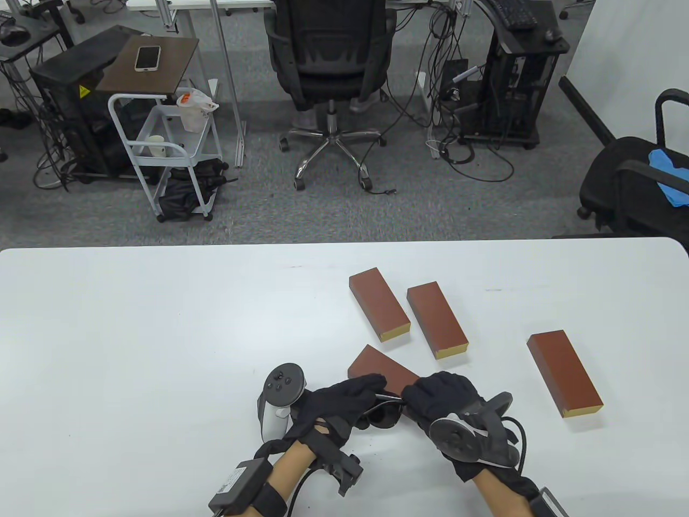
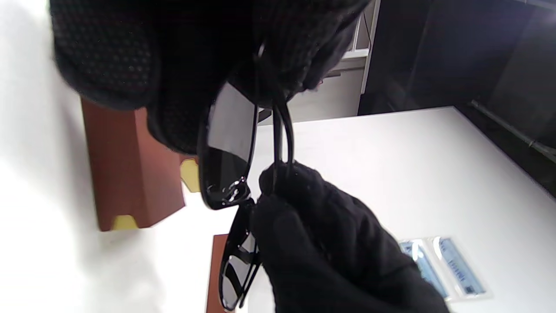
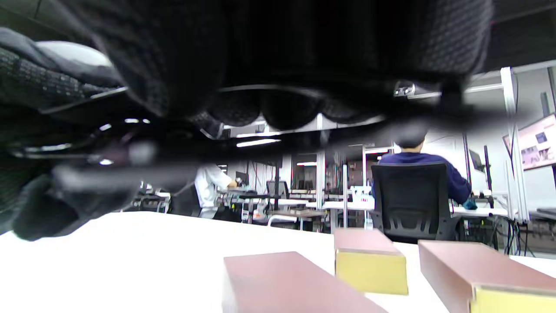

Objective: Slide to open storage boxes and store sunglasses

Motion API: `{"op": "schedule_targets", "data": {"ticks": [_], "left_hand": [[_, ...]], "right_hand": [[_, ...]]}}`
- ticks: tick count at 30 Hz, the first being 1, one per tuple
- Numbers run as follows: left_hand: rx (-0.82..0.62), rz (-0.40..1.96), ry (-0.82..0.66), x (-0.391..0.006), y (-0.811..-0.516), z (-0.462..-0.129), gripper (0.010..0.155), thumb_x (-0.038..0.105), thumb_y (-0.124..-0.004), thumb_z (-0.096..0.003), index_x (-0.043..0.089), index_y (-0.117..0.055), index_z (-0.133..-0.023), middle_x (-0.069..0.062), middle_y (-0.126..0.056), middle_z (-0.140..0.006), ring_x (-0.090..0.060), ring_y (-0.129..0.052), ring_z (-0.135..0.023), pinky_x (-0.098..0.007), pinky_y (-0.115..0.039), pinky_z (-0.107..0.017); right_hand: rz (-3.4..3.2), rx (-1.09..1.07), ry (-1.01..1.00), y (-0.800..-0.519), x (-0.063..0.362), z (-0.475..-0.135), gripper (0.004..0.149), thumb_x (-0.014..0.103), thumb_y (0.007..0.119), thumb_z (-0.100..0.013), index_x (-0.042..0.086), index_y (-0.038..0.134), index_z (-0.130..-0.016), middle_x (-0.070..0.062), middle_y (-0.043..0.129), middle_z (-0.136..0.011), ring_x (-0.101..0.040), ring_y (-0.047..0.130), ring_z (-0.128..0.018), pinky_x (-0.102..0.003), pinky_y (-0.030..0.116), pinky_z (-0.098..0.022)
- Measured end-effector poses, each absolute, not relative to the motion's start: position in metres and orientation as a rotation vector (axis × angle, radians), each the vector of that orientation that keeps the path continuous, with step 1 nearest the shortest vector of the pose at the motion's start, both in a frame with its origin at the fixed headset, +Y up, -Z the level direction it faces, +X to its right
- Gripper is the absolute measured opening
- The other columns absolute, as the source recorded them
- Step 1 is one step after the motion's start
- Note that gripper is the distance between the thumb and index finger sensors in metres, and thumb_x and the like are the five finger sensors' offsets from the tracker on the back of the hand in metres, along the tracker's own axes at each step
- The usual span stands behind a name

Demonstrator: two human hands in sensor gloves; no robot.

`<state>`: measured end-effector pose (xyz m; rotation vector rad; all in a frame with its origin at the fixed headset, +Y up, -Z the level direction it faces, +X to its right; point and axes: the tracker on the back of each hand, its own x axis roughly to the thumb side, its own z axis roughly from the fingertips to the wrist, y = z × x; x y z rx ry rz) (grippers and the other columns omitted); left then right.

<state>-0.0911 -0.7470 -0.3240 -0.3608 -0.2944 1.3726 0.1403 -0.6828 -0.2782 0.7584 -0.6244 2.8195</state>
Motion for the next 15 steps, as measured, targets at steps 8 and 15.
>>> {"op": "schedule_targets", "data": {"ticks": [8,15], "left_hand": [[-0.095,1.005,-0.250,-0.110,-0.725,-0.325,0.048,0.035,-0.081,-0.0463,0.025,-0.087,-0.093,-0.012,-0.094,-0.089,-0.034,-0.100,-0.066,-0.053,-0.082,-0.044],[0.076,0.659,-0.242,-0.133,-0.699,-0.330,0.051,0.041,-0.080,-0.0459,0.025,-0.084,-0.095,-0.012,-0.089,-0.094,-0.033,-0.097,-0.072,-0.053,-0.081,-0.047]], "right_hand": [[2.916,0.910,-0.304,-0.698,0.128,-0.282,0.038,0.037,0.091,-0.028,0.025,0.093,-0.064,-0.006,0.100,-0.059,-0.029,0.096,-0.053,-0.047,0.082,-0.043],[2.978,0.935,0.028,-0.719,0.122,-0.287,0.037,0.039,0.093,-0.026,0.026,0.095,-0.061,-0.004,0.102,-0.056,-0.027,0.098,-0.051,-0.045,0.084,-0.042]]}}
